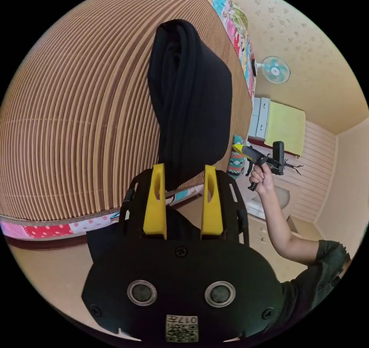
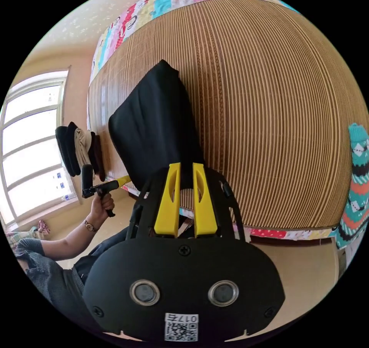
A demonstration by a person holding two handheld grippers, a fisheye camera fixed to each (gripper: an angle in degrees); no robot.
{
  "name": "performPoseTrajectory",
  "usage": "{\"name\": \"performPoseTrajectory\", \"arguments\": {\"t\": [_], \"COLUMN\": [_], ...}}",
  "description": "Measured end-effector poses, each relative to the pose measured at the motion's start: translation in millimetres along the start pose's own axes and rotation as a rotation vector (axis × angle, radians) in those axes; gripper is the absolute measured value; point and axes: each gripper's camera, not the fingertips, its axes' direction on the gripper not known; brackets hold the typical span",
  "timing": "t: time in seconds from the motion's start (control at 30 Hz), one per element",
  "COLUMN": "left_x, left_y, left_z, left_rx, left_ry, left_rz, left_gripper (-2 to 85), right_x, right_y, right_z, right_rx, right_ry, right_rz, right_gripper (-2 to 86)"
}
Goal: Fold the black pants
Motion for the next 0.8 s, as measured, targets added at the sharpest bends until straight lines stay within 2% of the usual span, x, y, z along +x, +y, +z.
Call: {"name": "performPoseTrajectory", "arguments": {"t": [0.07, 0.13, 0.23, 0.33, 0.4, 0.53, 0.6, 0.8], "left_x": [-9, -16, -30, -32, -30, -37, -38, -8], "left_y": [2, -3, -21, -35, -38, -28, -17, 45], "left_z": [-20, -27, -21, -8, 5, 21, 10, -68], "left_rx": [0.118, 0.162, 0.165, 0.149, 0.109, 0.059, 0.049, 0.011], "left_ry": [0.013, -0.019, 0.039, 0.072, 0.068, 0.134, 0.143, -0.017], "left_rz": [0.002, -0.015, -0.025, 0.012, 0.046, 0.004, -0.010, 0.130], "left_gripper": [15.2, 17.2, 18.4, 16.8, 15.2, 11.6, 9.8, 8.3], "right_x": [2, 5, 26, 55, 72, 77, 58, -13], "right_y": [-5, -15, -42, -58, -54, -35, -18, 35], "right_z": [-8, -6, 20, 57, 65, 62, 60, 74], "right_rx": [0.058, 0.058, -0.018, -0.125, -0.096, -0.055, -0.118, -0.286], "right_ry": [-0.032, -0.041, -0.101, -0.252, -0.359, -0.385, -0.391, -0.490], "right_rz": [-0.046, -0.087, -0.084, -0.054, -0.029, 0.018, -0.060, -0.171], "right_gripper": [9.6, 12.6, 16.9, 18.5, 18.1, 15.4, 13.3, 10.8]}}
